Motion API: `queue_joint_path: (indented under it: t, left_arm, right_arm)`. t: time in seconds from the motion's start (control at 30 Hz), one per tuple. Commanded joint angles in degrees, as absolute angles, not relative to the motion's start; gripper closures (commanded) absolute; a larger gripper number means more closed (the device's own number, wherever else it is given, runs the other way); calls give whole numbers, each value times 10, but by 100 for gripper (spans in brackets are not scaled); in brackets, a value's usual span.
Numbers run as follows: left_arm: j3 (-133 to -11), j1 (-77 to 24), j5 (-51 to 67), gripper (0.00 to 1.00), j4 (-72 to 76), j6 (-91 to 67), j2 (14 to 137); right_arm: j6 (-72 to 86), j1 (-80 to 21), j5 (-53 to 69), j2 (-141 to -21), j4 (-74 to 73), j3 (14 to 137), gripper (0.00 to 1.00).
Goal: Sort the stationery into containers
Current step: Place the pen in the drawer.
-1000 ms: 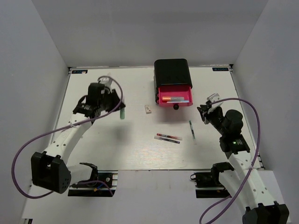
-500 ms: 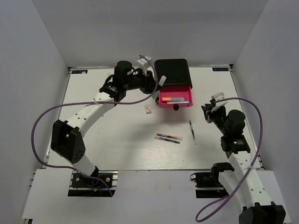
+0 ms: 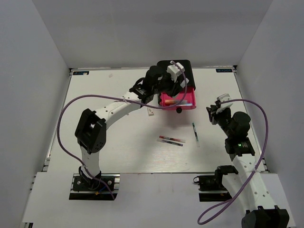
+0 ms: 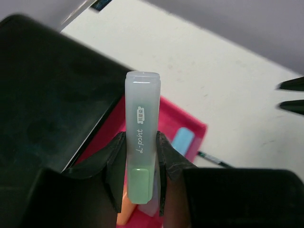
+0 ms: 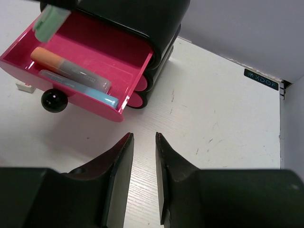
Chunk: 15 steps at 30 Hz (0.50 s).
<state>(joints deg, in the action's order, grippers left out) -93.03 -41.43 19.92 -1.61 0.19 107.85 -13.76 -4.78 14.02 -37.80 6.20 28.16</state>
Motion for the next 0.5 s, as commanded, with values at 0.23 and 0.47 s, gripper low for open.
queue_joint_path:
  t: [0.23, 0.47]
  left_arm:
    - [-954, -438, 62, 55, -40, 80, 1081]
    - [-978, -443, 67, 40, -53, 80, 1081]
  right_arm:
    - [-134, -42, 138, -376, 94, 273, 63]
    - [-147, -40, 153, -385, 90, 271, 49]
